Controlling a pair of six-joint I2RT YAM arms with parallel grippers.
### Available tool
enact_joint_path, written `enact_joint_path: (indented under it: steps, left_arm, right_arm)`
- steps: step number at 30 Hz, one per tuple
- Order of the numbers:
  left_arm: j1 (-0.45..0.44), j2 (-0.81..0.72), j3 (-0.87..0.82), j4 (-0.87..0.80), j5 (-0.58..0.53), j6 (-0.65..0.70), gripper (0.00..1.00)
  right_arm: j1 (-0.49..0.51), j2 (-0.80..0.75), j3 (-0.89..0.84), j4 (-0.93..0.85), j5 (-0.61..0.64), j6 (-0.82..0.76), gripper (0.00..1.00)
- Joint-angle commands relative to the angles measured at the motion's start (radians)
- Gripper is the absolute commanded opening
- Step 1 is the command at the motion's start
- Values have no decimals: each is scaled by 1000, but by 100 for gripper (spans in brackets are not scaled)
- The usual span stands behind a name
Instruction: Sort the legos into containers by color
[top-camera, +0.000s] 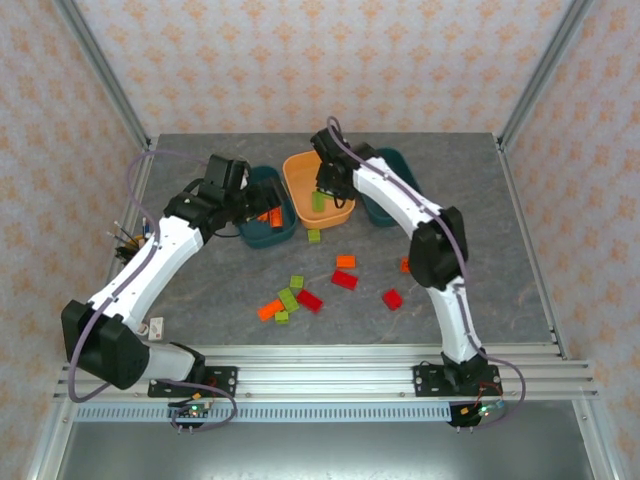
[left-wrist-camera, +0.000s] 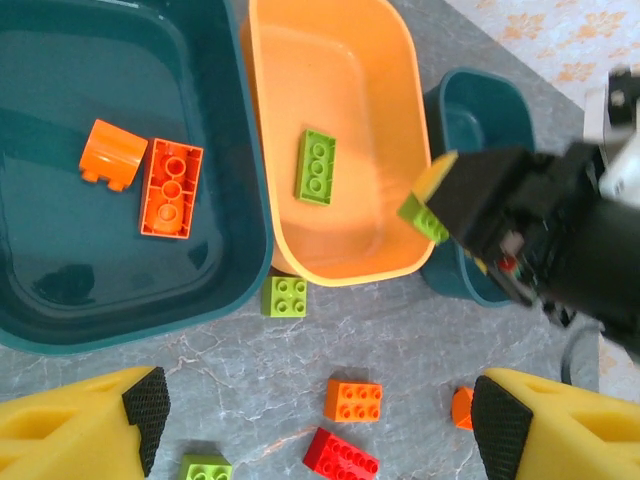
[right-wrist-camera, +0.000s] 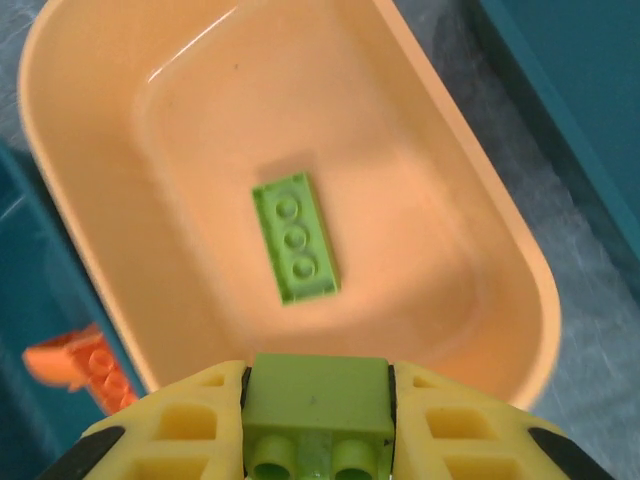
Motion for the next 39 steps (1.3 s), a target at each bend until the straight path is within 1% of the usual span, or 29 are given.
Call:
enact_joint_path:
  steps: [1,4,6,11,16,22,25,29,32,35,39]
  left_arm:
    - [0,7,38,0,-16,-3,82]
    - [1,-3,26,24,-2,8,82]
    - [2,-6,21,34,9,13,82]
    - [1,-21,6,35,17,13,82]
    - [2,-48,-36,29,16,16,82]
    - [0,-79,-113,3,35,39,81]
    - [0,-109,-159,-11,47,50,81]
    - [-2,-162,-213,-34,56,55,81]
    - [-10,-196,-247,-60,54,53,80]
    - [-19,-223,-279,-107,37,40,79]
    - [-45,-250,-326,-193,-28,-8,76]
  right_arm:
    - [-17,121,165,-176,104,-60,25]
    - [-34,203,227,-165,75,-68,26]
    - [-42,242,246,-138,44,-78,29]
    - [-43,296,313,-136,-12,-118,44]
    - [-31,252,350,-135,-41,-125,55]
    - [-11,117,317,-134,-38,-111,57]
    - [-2,-11,185,-90,-22,-112,56]
    - [-2,-211,-75,7,-11,-128,57]
    - [-2,-338,-236,45,-21,-144,57]
    - [-1,-487,-442,147,-68,-164,57]
    - [4,-675,-715,314,-193,-210,57]
